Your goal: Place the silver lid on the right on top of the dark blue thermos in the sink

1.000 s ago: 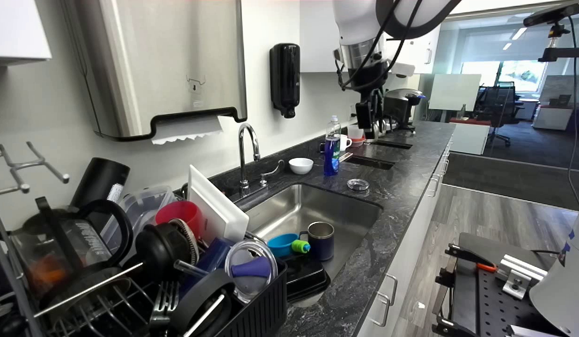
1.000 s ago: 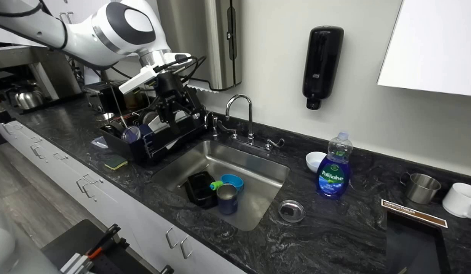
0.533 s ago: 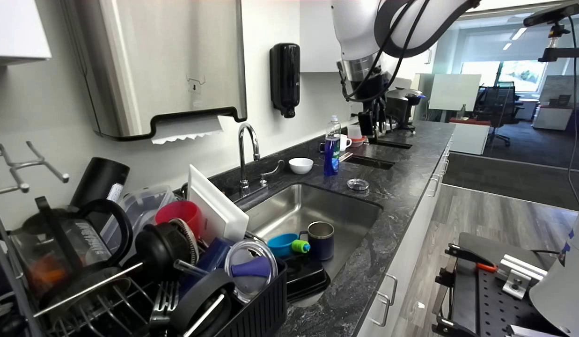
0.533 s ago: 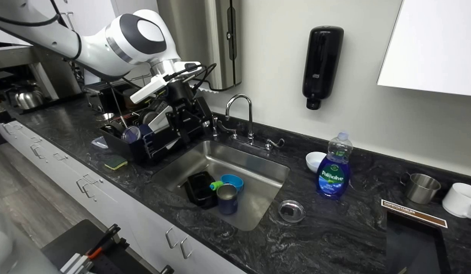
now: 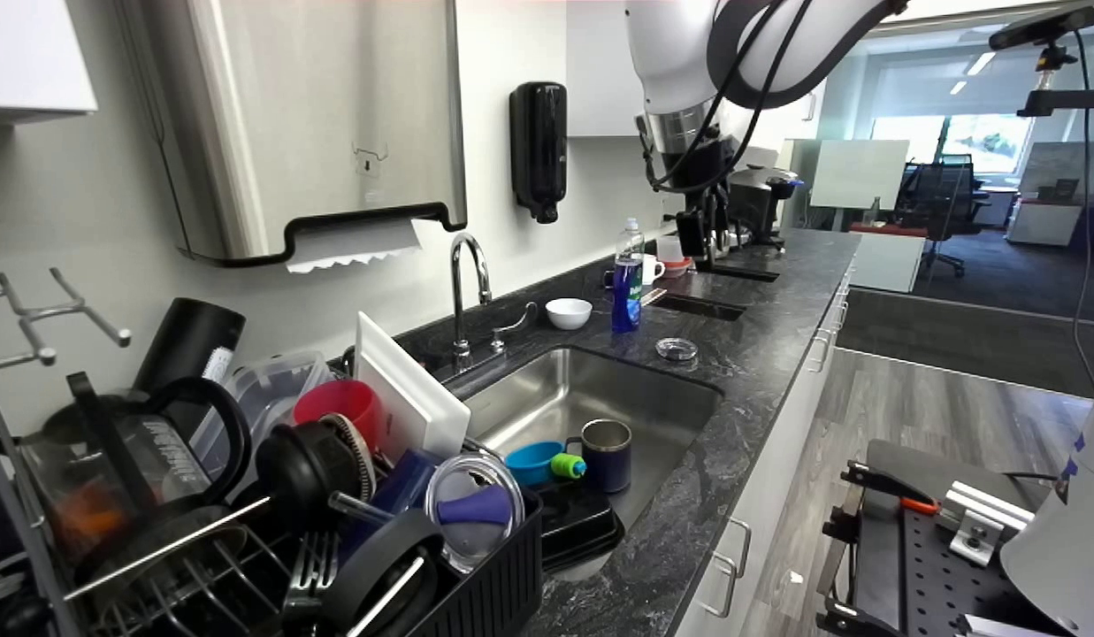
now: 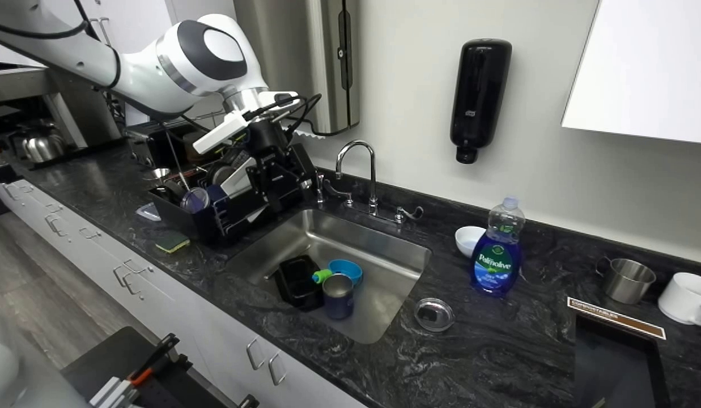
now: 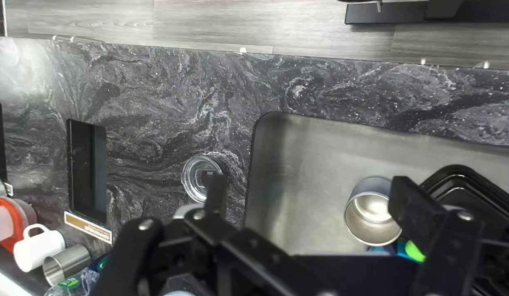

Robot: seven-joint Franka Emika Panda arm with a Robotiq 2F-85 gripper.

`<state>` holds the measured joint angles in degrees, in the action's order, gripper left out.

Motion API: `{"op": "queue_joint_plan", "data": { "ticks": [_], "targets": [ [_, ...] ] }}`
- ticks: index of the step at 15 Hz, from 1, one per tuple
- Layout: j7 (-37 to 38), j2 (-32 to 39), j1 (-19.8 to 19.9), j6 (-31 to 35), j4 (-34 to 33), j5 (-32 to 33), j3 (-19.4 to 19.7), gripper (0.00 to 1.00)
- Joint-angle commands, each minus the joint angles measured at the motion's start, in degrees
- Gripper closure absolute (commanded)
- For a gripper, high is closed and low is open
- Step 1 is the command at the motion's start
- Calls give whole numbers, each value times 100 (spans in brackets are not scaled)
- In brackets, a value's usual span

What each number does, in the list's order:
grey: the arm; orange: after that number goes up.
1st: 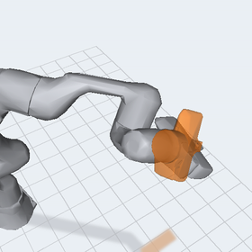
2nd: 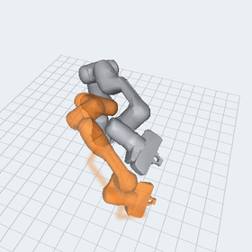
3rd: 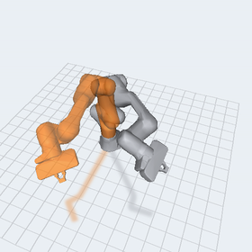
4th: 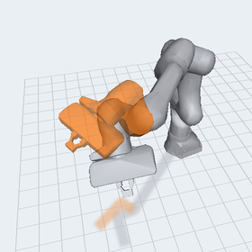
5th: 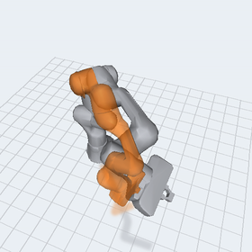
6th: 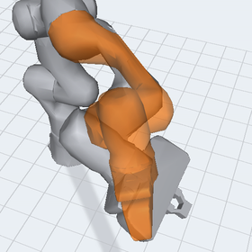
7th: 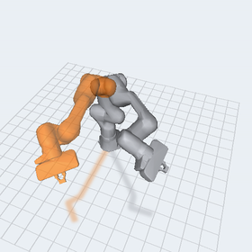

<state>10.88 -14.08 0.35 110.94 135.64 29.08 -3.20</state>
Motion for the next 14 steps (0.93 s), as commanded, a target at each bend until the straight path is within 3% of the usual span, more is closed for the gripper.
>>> {"op": "queue_joint_plan", "data": {
  "ticks": [1, 5, 10, 14],
  "targets": [
    [-3, 1, 7, -9, -7, -6, -9, 0],
    [69, 75, 26, 110, -13, 21, 3, 0],
    [351, 943, 190, 673, -289, 153, 198, 0],
    [924, 1649, 220, 1141, -502, 737, 386, 0]
  ]
}}
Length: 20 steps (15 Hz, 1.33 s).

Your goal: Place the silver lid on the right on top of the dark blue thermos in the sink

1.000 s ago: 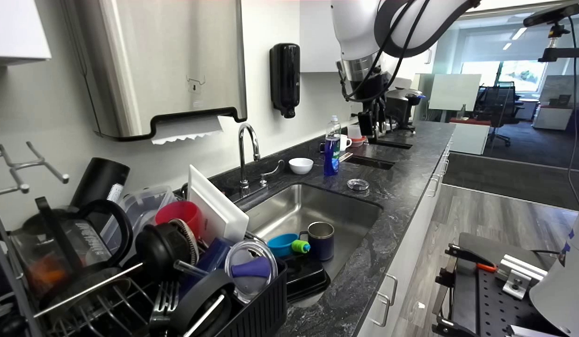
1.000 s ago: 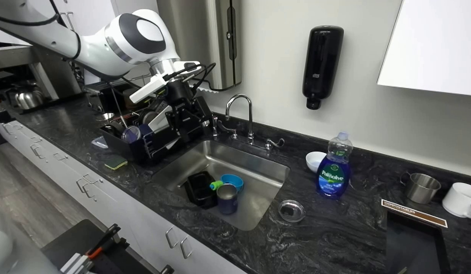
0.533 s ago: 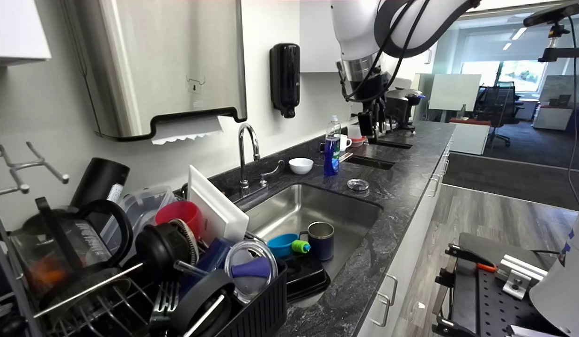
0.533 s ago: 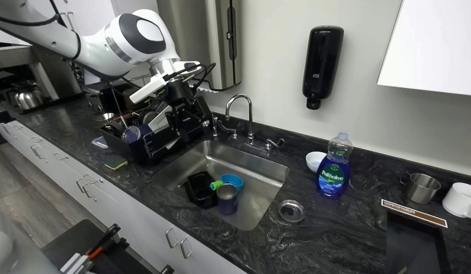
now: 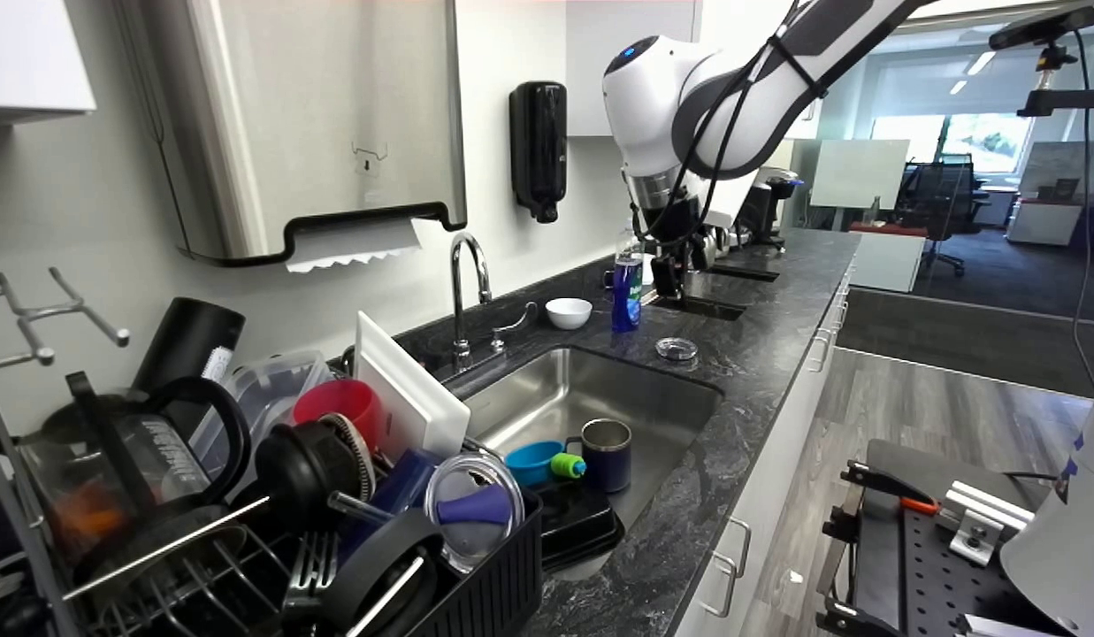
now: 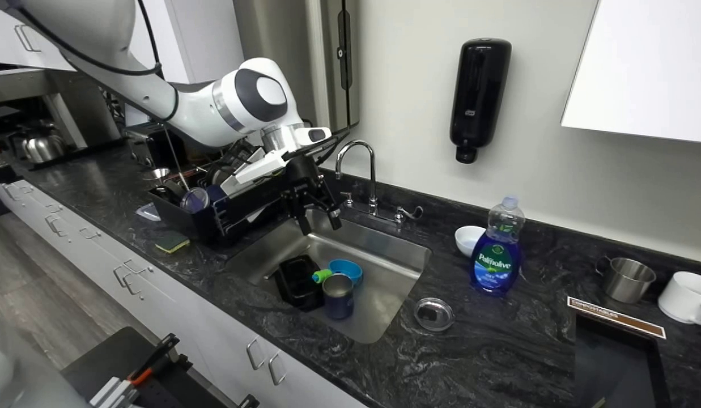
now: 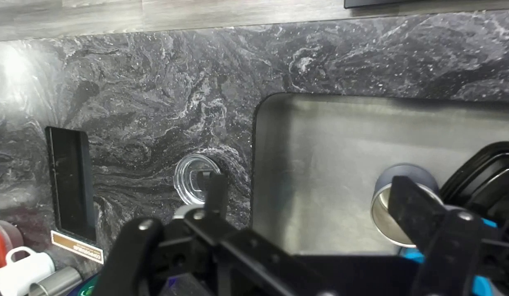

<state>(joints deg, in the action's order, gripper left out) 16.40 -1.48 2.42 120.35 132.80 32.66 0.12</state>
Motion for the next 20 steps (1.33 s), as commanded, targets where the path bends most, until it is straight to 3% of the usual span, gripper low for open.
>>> {"op": "queue_joint_plan", "data": {
  "ticks": [1, 10, 20],
  "targets": [
    [562, 512, -13, 255, -264, 583, 100, 0],
    [1977, 1418, -181, 287, -572, 1838, 253, 0],
    [2755, 2367, -163, 161, -1142, 2179, 553, 0]
  ]
}}
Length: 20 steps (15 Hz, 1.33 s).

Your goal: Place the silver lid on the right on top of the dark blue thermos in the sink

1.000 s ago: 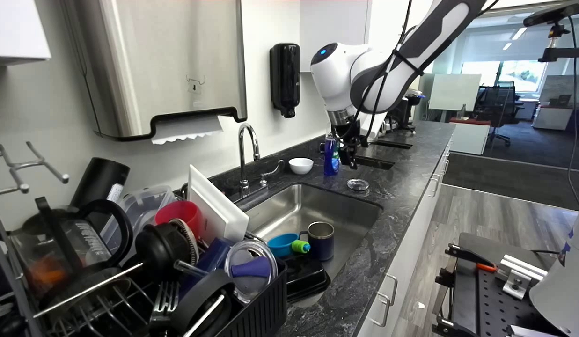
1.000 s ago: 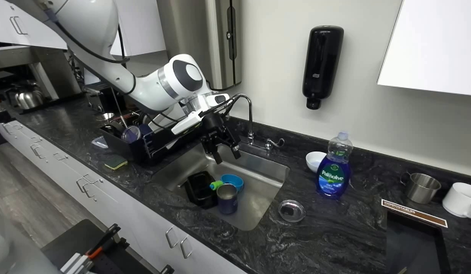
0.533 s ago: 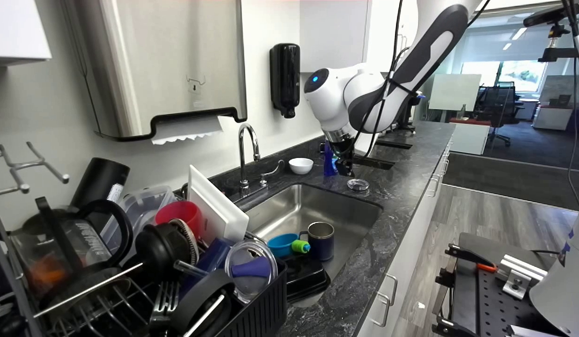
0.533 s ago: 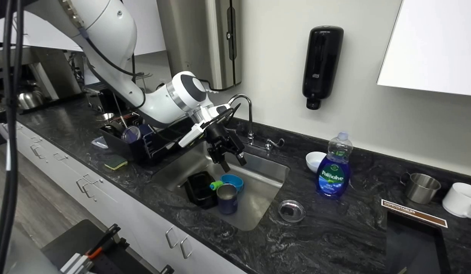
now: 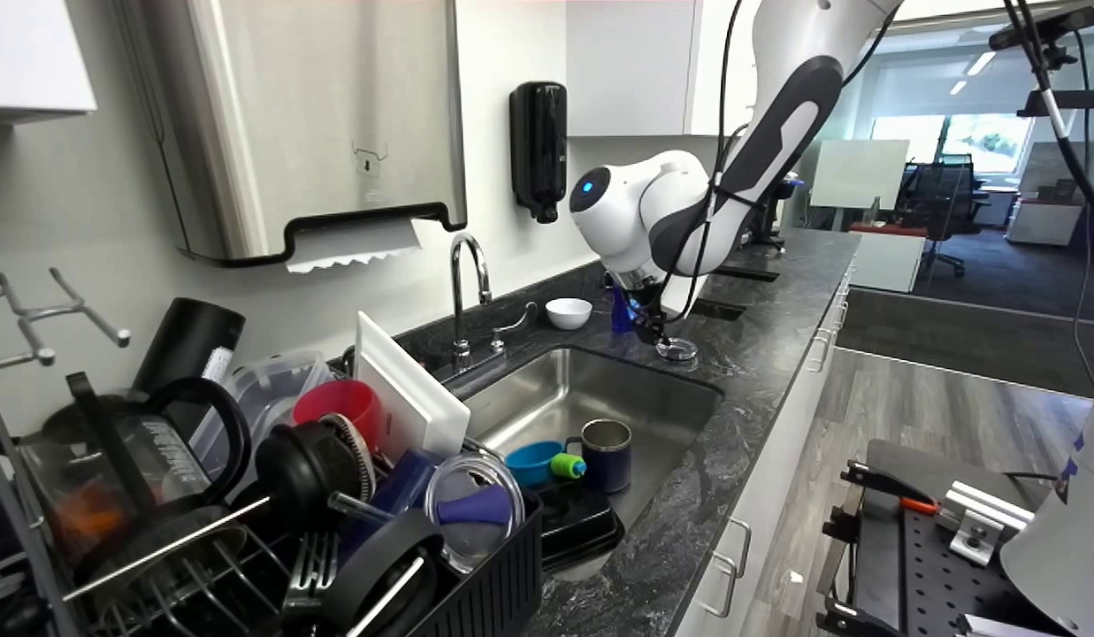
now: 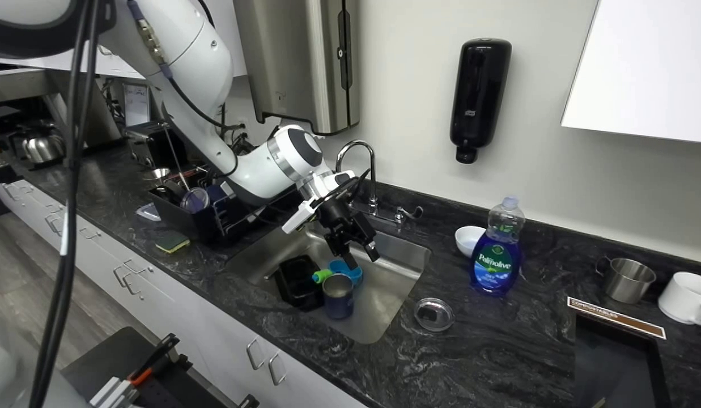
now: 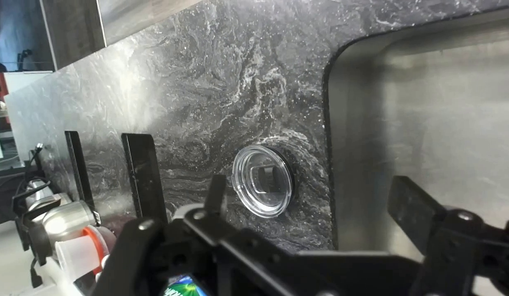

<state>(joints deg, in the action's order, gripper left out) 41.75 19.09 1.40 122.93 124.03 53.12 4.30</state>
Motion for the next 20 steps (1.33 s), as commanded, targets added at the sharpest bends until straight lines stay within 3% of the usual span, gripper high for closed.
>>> {"op": "queue_joint_plan", "data": {
  "ticks": [1, 10, 20],
  "targets": [
    [252, 413, -47, -122, -337, 131, 184, 0],
    [422, 1231, -68, -223, -912, 110, 474, 0],
    [363, 1195, -8, -117, -874, 22, 434, 0]
  ]
}}
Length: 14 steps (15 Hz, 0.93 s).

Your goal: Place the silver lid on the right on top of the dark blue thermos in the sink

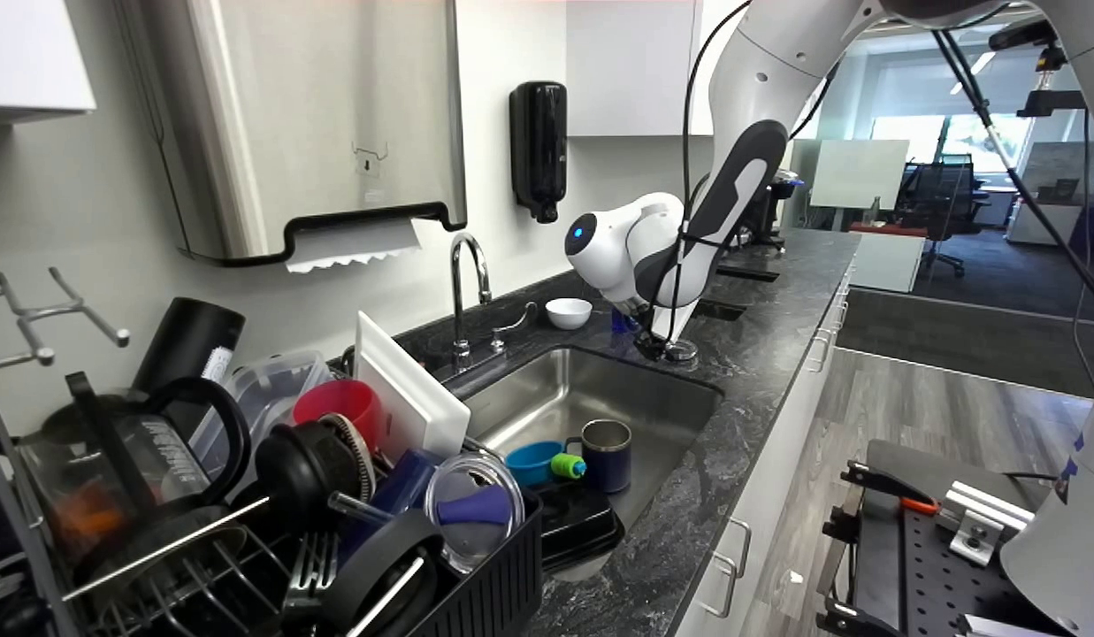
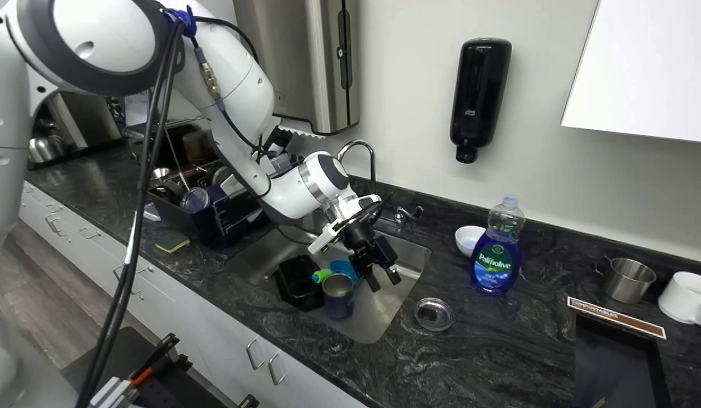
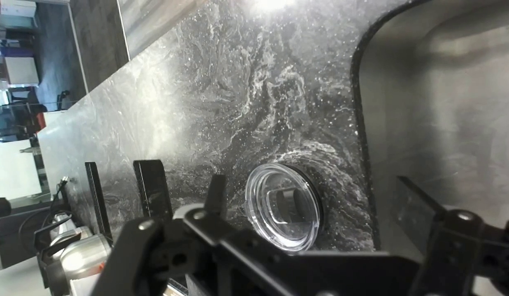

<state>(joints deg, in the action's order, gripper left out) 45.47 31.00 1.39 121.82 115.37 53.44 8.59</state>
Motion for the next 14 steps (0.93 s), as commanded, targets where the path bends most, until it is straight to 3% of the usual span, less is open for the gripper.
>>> {"op": "queue_joint_plan", "data": {
  "ticks": [1, 14],
  "targets": [
    [-8, 3, -6, -6, -8, -10, 4, 0],
    [528, 750, 1, 289, -648, 253, 312, 0]
  ]
}}
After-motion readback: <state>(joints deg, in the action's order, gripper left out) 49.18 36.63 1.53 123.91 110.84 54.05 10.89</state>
